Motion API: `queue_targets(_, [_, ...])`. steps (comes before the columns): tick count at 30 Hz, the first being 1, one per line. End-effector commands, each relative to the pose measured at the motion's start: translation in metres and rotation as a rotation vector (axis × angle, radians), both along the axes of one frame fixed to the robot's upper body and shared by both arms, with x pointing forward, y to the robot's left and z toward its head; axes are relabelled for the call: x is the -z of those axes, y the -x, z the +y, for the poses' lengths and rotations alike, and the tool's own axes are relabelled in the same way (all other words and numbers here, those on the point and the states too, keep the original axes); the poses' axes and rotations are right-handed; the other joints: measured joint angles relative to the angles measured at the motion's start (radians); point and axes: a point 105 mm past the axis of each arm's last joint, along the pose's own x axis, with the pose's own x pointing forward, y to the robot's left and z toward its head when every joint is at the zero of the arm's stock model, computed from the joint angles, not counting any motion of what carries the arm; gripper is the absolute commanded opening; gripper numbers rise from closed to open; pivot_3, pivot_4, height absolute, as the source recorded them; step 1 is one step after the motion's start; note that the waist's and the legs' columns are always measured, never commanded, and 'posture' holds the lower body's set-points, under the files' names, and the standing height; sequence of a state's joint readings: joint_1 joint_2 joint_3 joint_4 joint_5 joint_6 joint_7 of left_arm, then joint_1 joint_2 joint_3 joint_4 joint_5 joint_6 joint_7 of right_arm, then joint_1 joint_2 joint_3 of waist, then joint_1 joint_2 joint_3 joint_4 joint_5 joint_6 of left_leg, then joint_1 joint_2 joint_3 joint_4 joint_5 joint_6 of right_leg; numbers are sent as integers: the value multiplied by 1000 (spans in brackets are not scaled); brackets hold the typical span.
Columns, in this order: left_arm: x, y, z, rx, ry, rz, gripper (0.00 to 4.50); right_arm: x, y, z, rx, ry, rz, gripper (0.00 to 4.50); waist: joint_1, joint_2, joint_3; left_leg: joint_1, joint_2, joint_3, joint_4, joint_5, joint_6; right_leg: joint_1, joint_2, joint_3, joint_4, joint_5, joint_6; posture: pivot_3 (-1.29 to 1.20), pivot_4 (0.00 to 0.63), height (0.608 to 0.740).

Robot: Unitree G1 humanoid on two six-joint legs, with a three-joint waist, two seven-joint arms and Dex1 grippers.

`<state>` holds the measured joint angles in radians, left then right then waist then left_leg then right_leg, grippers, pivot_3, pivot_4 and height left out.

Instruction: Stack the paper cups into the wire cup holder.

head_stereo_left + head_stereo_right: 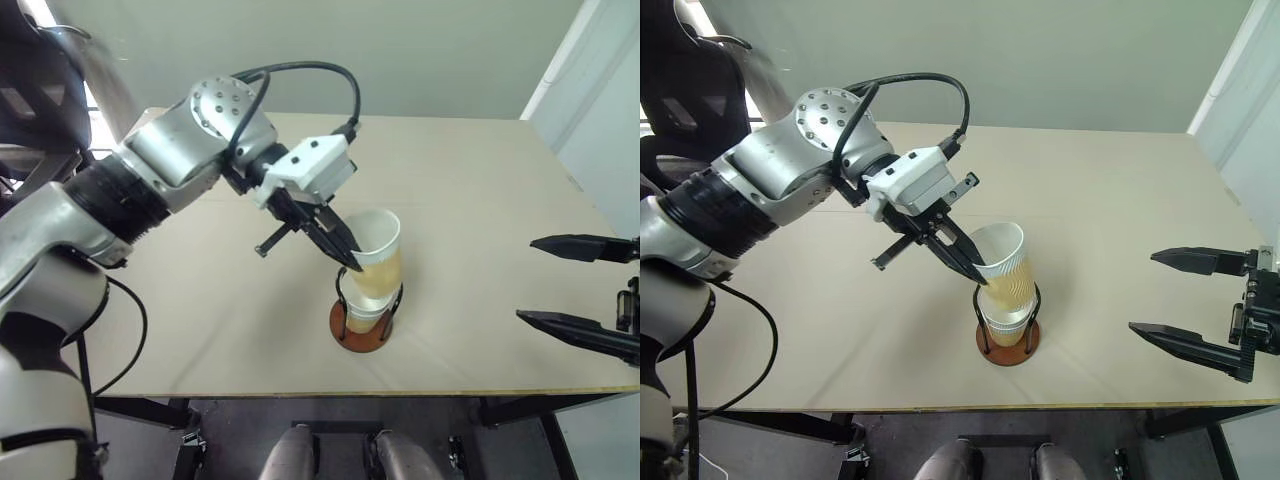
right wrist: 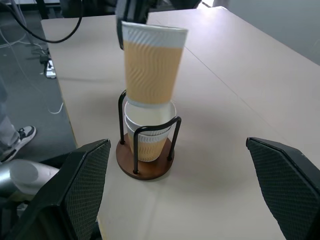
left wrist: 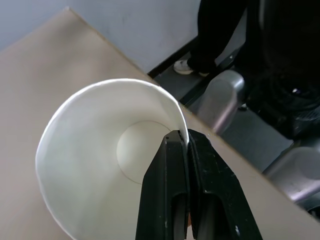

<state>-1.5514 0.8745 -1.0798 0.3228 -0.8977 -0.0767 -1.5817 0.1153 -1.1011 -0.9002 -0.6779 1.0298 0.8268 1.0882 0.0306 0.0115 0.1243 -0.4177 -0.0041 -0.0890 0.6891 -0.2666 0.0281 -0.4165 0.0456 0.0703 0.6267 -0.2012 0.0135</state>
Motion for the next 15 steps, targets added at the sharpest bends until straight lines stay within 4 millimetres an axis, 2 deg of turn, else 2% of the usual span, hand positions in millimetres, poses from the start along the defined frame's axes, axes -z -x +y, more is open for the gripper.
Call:
queue_targets(1, [-6,0,0,33,-20,-48,39,-8,4,0,13,5,-50,4500,0,0,0,0,0,0,0,0,0,0,0,0,0,0,0,0,150,740])
queue_targets(15, [0,5,5,46,-49,-21,39,-5,4,-1,31,12,-43,4500,1,0,0,-1,0,0,0,-3,2,0,0,0,-1,-1,2,0,150,740])
